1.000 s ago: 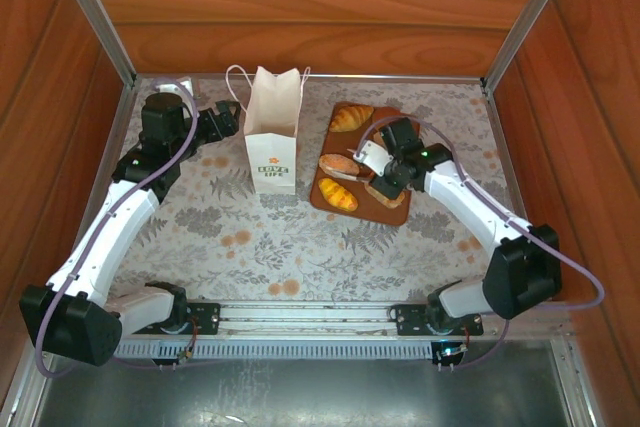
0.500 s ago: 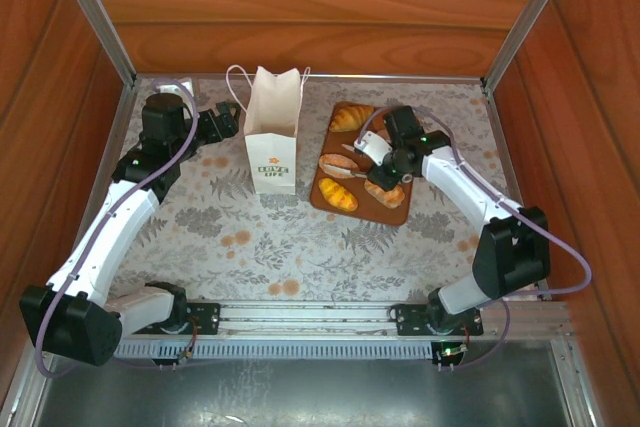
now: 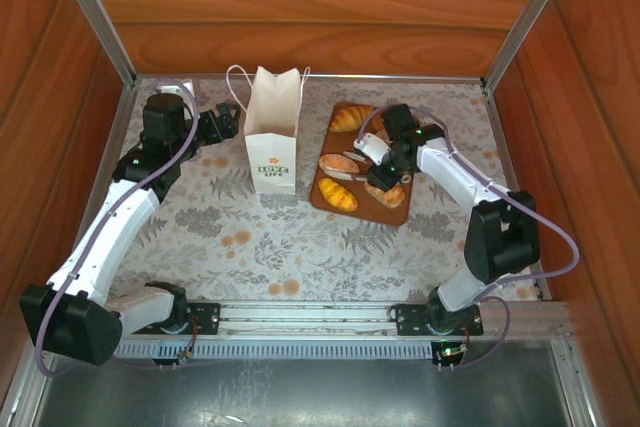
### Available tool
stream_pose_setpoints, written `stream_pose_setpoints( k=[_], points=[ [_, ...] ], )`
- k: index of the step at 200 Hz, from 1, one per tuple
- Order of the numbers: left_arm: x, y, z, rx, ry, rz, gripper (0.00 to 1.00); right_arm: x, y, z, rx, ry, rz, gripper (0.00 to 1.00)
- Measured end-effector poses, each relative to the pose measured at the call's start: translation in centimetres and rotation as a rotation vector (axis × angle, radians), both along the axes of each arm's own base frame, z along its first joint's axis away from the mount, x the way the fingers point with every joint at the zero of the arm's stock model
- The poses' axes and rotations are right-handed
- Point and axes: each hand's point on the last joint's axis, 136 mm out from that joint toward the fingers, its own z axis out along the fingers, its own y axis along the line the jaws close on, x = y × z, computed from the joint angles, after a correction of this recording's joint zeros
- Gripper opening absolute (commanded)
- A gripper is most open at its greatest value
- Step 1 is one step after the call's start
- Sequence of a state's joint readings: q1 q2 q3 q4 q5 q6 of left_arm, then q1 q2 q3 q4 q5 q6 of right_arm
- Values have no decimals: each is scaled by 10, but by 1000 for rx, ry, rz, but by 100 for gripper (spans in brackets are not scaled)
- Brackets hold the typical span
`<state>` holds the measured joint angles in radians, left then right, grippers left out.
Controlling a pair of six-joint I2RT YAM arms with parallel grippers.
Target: Place the fake bread into the paper bag
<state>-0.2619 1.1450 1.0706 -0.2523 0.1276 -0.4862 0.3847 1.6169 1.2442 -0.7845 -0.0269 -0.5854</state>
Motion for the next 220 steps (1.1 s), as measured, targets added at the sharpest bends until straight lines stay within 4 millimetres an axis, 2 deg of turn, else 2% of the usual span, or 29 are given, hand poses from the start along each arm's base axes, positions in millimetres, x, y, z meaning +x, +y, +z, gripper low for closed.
stream_pose_setpoints(
  k=[34,64,104,153,220],
  points=[
    [0,-1,-1,0,8,-5,93,1,0,1,-2,6,1,48],
    [3,-6,4,-16,19,-26,91,-2,-1,1,-5,17,-3,36],
    [4,-15,16,-49,14,-66,88,-5,-2,12,4,1,-14,33],
    [2,-21,13,-75,38,-89,87,-11,-4,58,65,-118,-39,32],
    [17,-35,-3,-112,122,-125,72,-32,-6,130,212,-295,-73,32]
  ],
)
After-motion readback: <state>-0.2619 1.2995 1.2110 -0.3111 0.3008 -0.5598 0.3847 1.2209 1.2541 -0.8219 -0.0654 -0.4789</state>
